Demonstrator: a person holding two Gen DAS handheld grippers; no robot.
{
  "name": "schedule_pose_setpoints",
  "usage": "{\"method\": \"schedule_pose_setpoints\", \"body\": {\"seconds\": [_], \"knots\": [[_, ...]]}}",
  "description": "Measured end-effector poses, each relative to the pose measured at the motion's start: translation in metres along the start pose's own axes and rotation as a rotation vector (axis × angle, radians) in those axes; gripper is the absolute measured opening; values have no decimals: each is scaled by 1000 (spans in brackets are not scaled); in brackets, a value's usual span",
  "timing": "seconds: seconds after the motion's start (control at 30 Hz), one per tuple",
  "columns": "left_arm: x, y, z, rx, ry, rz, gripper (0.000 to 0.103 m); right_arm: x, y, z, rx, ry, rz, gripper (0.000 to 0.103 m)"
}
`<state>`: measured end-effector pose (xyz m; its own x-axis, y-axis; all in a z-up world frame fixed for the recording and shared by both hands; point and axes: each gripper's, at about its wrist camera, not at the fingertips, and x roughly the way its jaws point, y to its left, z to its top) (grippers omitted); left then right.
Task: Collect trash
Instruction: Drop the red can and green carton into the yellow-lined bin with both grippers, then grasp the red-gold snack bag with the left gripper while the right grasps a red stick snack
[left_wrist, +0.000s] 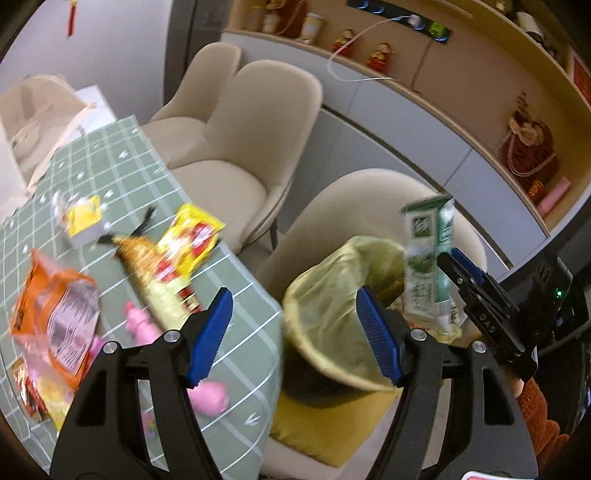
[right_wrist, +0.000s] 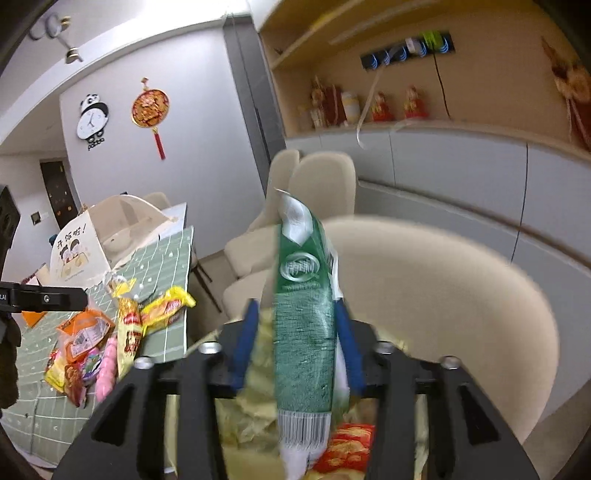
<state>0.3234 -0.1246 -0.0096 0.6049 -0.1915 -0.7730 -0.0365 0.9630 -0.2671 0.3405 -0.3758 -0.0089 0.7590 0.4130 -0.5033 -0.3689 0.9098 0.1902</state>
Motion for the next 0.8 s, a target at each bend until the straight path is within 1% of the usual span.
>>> {"method": "schedule_pose_setpoints", "body": {"seconds": [0.17, 0.27, 0.4, 0.47, 0.5, 0.63, 0.73, 0.8], "knots": [[-12, 41, -19, -49, 19, 6, 66, -13, 15, -13, -1, 8, -85, 44], [-29, 64, -28, -40, 2, 9, 66, -26, 34, -15, -8, 6, -128, 45], [-56, 97, -40, -24, -33, 46, 66, -43, 71, -17, -11, 8, -170, 45], [-72, 121, -46, -28, -47, 64, 66, -48, 90, -19, -2, 9, -174, 48], [-81, 135, -51, -25, -58, 82, 66, -51, 99, -19, 7, 10, -171, 51], [-108, 189, -66, -18, -88, 148, 66, -53, 144, -27, 53, 53, -136, 53], [-128, 239, -77, -58, -93, 178, 66, -52, 180, -36, 58, 97, -113, 54], [-139, 271, -85, -80, -97, 197, 66, -51, 206, -43, 32, 119, -96, 54]]}}
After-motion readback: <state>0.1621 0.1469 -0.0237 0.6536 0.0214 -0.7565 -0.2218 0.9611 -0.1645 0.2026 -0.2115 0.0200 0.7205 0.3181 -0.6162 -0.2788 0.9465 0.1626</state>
